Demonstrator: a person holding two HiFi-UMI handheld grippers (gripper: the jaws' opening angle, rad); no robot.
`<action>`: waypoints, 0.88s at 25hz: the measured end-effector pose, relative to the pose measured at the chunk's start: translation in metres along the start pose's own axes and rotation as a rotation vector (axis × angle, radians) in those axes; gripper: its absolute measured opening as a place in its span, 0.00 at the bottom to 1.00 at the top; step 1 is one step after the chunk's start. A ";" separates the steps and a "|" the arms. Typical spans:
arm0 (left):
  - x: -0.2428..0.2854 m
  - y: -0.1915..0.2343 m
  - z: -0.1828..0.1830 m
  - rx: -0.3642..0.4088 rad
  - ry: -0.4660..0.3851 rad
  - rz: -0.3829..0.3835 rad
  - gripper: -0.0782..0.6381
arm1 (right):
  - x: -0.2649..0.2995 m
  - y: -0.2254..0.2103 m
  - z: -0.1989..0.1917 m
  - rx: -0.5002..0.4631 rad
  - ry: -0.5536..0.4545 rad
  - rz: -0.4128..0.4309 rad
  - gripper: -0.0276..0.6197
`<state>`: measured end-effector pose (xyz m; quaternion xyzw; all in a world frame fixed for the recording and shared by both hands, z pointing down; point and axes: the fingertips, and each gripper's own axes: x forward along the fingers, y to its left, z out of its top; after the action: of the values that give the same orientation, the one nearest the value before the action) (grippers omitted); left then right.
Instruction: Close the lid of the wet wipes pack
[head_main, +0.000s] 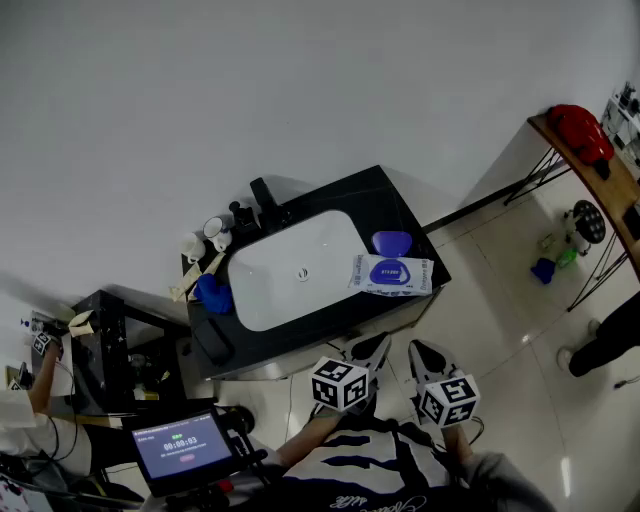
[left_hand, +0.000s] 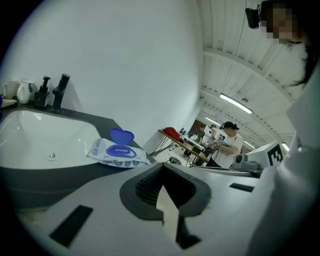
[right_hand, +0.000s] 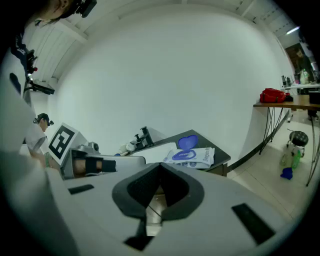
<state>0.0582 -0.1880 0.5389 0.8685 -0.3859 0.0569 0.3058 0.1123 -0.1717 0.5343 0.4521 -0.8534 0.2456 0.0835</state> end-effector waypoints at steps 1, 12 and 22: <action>0.005 0.008 0.008 0.002 0.005 -0.005 0.11 | 0.009 -0.004 0.007 0.005 -0.001 -0.010 0.04; 0.061 0.121 0.060 -0.030 0.126 -0.019 0.11 | 0.122 -0.034 0.071 0.012 0.037 -0.087 0.04; 0.078 0.138 0.032 0.075 0.274 -0.032 0.11 | 0.127 -0.063 0.069 0.023 0.057 -0.161 0.04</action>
<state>0.0106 -0.3268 0.6065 0.8695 -0.3241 0.1845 0.3238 0.0957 -0.3284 0.5429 0.5129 -0.8087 0.2607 0.1220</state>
